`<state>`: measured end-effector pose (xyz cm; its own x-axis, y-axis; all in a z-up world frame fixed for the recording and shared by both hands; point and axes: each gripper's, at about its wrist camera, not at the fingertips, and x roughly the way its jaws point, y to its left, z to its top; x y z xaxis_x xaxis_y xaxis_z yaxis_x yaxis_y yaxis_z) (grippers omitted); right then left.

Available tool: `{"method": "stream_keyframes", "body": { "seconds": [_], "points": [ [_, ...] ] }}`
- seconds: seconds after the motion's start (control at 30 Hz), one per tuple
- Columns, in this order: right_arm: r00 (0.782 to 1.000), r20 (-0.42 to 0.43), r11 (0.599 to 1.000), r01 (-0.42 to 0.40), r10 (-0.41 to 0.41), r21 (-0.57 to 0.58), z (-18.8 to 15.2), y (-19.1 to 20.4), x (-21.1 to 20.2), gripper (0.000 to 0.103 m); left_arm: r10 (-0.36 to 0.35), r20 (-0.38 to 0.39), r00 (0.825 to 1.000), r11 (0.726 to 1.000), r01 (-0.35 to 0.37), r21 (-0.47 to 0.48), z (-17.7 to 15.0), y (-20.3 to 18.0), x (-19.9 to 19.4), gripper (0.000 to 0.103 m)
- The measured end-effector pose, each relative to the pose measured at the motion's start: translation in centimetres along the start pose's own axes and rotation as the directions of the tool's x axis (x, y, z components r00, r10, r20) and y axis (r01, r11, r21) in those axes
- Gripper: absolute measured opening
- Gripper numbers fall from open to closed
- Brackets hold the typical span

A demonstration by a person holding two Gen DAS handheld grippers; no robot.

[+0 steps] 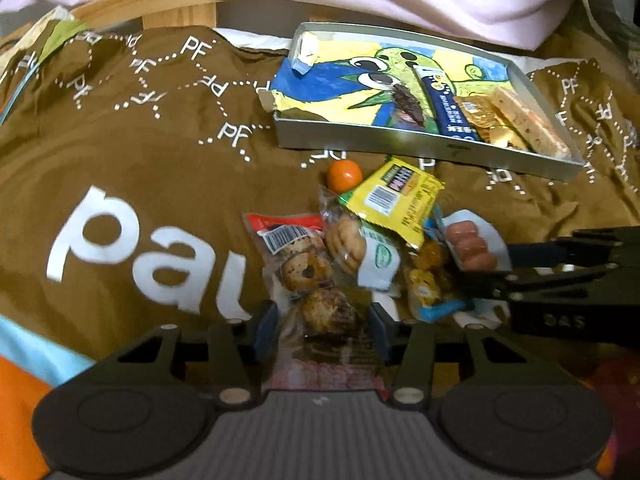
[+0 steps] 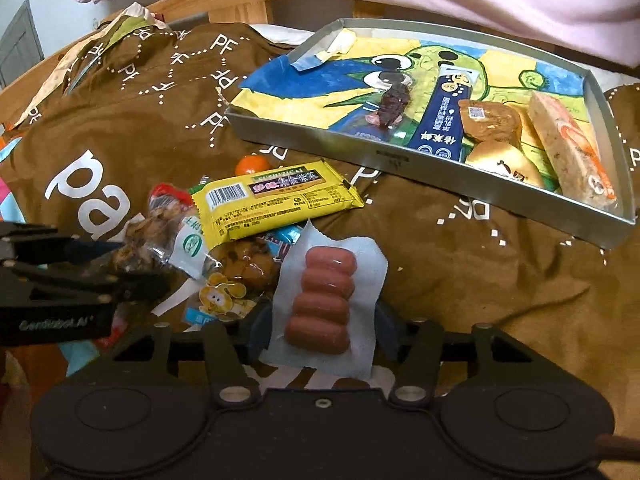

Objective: Organize snacks
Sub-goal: 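Lift both packs and carry them over the tray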

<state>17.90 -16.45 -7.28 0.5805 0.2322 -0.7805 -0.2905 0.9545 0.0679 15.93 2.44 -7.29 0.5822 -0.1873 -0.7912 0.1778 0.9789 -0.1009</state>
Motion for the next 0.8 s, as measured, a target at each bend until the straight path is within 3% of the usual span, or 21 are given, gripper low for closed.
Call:
{"method": "stream_keyframes", "body": {
  "seconds": [0.33,0.47,0.8],
  "points": [
    [0.999,-0.005,0.998,-0.037,0.038,0.06,0.1,-0.9,-0.7,0.051,-0.108,-0.013,0.994,0.982,0.104,-0.156,-0.9,0.2,-1.8,0.051],
    [0.999,-0.007,0.997,-0.047,0.048,0.062,0.0,-0.8,-1.0,0.051,-0.156,-0.025,0.987,0.961,0.146,-0.236,-1.3,0.9,-1.8,0.051],
    [0.996,-0.01,0.991,-0.083,0.085,0.104,-0.7,-1.3,-2.5,0.051,-0.103,-0.004,0.995,0.97,0.099,-0.223,-3.0,0.0,-3.1,0.051]
  ]
}}
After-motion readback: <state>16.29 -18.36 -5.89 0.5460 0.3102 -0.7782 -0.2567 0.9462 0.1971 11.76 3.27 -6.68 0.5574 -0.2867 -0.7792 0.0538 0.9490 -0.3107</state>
